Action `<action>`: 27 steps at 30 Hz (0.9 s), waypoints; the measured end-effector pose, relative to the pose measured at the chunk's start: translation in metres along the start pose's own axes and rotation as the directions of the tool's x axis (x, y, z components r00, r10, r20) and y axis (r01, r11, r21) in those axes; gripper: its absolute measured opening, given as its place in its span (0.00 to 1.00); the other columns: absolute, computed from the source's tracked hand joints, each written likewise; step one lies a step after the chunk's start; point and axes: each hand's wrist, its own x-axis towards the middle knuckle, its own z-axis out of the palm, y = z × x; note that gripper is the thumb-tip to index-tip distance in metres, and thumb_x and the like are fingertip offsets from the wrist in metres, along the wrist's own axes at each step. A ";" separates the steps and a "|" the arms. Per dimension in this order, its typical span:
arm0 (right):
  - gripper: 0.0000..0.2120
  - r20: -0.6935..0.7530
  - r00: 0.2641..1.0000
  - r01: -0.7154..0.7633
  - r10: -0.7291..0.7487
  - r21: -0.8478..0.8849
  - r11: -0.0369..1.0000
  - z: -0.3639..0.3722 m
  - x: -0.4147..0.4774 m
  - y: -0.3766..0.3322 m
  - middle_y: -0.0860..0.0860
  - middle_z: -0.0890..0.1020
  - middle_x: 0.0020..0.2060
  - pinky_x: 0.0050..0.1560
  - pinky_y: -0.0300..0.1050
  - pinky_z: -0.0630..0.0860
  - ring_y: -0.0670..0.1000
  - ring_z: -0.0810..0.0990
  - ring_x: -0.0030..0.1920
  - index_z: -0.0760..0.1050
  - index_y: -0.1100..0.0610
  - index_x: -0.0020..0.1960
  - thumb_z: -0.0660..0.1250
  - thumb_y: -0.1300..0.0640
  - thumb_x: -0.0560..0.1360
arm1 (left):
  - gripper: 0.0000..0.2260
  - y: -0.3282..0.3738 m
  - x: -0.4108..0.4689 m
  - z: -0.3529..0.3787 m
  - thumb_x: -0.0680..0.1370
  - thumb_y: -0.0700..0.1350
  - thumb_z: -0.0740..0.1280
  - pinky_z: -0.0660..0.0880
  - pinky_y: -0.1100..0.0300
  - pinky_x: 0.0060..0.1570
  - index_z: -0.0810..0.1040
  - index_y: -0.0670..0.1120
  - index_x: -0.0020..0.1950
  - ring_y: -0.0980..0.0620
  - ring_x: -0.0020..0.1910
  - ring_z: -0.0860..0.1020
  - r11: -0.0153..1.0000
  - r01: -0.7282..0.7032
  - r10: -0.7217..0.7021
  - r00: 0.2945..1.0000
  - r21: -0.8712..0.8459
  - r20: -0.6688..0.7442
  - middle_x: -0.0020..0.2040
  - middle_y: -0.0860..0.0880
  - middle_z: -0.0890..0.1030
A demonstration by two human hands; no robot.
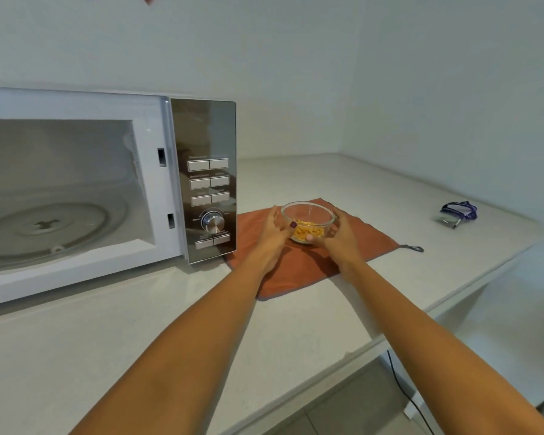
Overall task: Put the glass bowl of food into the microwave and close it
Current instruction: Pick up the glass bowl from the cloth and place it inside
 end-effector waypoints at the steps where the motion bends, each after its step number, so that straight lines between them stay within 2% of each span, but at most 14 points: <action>1: 0.47 0.004 1.000 -0.005 0.004 0.015 1.000 0.000 0.002 0.002 0.52 0.75 0.68 0.70 0.57 0.72 0.54 0.74 0.67 0.60 0.54 0.75 0.81 0.61 0.62 | 0.32 -0.003 0.004 -0.001 0.77 0.36 0.65 0.69 0.55 0.66 0.53 0.43 0.78 0.46 0.73 0.66 1.000 -0.002 0.002 1.000 0.004 0.010 0.77 0.43 0.62; 4: 0.46 0.021 1.000 -0.003 0.002 0.056 0.998 0.000 0.006 0.004 0.47 0.77 0.61 0.67 0.53 0.74 0.52 0.76 0.64 0.62 0.54 0.74 0.81 0.64 0.62 | 0.26 -0.008 0.011 -0.004 0.77 0.36 0.66 0.71 0.56 0.64 0.62 0.41 0.73 0.48 0.67 0.72 0.999 -0.028 0.026 0.998 0.035 0.054 0.72 0.41 0.70; 5: 0.46 0.023 1.000 -0.006 0.005 0.073 0.997 0.000 0.008 0.005 0.48 0.77 0.62 0.67 0.53 0.74 0.52 0.76 0.64 0.62 0.54 0.74 0.80 0.65 0.62 | 0.26 -0.009 0.013 -0.004 0.77 0.36 0.66 0.72 0.56 0.64 0.63 0.40 0.73 0.47 0.67 0.72 0.999 -0.029 0.027 0.998 0.042 0.053 0.71 0.40 0.71; 8: 0.47 0.005 1.000 -0.019 0.019 0.102 0.995 0.001 0.008 0.006 0.53 0.74 0.69 0.68 0.56 0.73 0.53 0.75 0.67 0.61 0.55 0.75 0.80 0.67 0.62 | 0.27 -0.011 0.015 -0.002 0.76 0.33 0.67 0.71 0.55 0.66 0.62 0.40 0.73 0.45 0.70 0.71 0.999 -0.033 0.032 0.999 0.042 0.039 0.71 0.40 0.71; 11: 0.46 -0.018 1.000 -0.020 0.022 0.097 0.995 0.002 0.006 0.006 0.54 0.73 0.70 0.69 0.58 0.73 0.55 0.73 0.69 0.61 0.55 0.75 0.79 0.67 0.63 | 0.29 -0.010 0.012 -0.002 0.75 0.32 0.67 0.69 0.52 0.70 0.61 0.39 0.74 0.45 0.71 0.70 0.998 -0.036 0.034 0.999 0.046 0.025 0.72 0.40 0.70; 13: 0.46 -0.032 0.999 -0.012 0.015 0.091 0.996 0.001 0.001 0.006 0.54 0.73 0.70 0.69 0.58 0.73 0.56 0.74 0.69 0.62 0.55 0.75 0.80 0.66 0.63 | 0.30 -0.010 0.008 -0.001 0.76 0.33 0.66 0.69 0.54 0.70 0.59 0.40 0.75 0.46 0.72 0.69 0.997 -0.050 0.048 0.998 0.067 0.029 0.73 0.41 0.69; 16: 0.46 -0.057 0.998 0.002 0.003 0.082 0.997 -0.002 -0.009 0.003 0.54 0.74 0.70 0.68 0.57 0.73 0.56 0.74 0.69 0.62 0.55 0.74 0.80 0.65 0.62 | 0.30 -0.009 -0.002 0.001 0.76 0.35 0.67 0.72 0.59 0.65 0.59 0.40 0.76 0.46 0.71 0.70 0.995 -0.068 0.065 0.997 0.073 0.035 0.72 0.41 0.70; 20: 0.44 -0.072 0.997 0.031 -0.024 0.094 0.995 -0.007 -0.026 -0.007 0.54 0.73 0.70 0.66 0.57 0.75 0.56 0.75 0.68 0.62 0.54 0.74 0.79 0.66 0.64 | 0.30 -0.004 -0.017 0.003 0.76 0.39 0.68 0.77 0.67 0.52 0.62 0.45 0.75 0.49 0.69 0.73 0.992 -0.075 0.074 0.997 0.097 0.012 0.71 0.45 0.73; 22: 0.44 -0.093 0.995 0.051 -0.042 0.097 0.994 -0.007 -0.039 -0.012 0.53 0.74 0.69 0.62 0.48 0.77 0.52 0.76 0.64 0.62 0.53 0.74 0.79 0.65 0.64 | 0.29 -0.001 -0.025 0.001 0.76 0.39 0.69 0.78 0.64 0.55 0.62 0.46 0.75 0.50 0.68 0.73 0.993 -0.069 0.067 0.997 0.092 0.022 0.70 0.46 0.73; 24: 0.44 -0.116 0.991 0.081 -0.069 0.102 0.991 -0.006 -0.056 -0.018 0.53 0.74 0.69 0.56 0.39 0.76 0.48 0.75 0.61 0.62 0.53 0.74 0.79 0.65 0.64 | 0.29 0.003 -0.037 -0.001 0.76 0.39 0.68 0.76 0.57 0.63 0.63 0.46 0.75 0.50 0.69 0.73 0.993 -0.064 0.061 0.998 0.102 0.033 0.71 0.46 0.73; 27: 0.45 -0.149 0.984 0.119 -0.099 0.133 0.984 -0.004 -0.082 -0.026 0.53 0.75 0.69 0.58 0.42 0.76 0.49 0.75 0.62 0.63 0.54 0.74 0.80 0.65 0.63 | 0.29 0.013 -0.058 -0.006 0.76 0.36 0.68 0.70 0.50 0.69 0.62 0.45 0.75 0.49 0.71 0.71 0.990 -0.077 0.073 0.997 0.118 0.038 0.72 0.46 0.72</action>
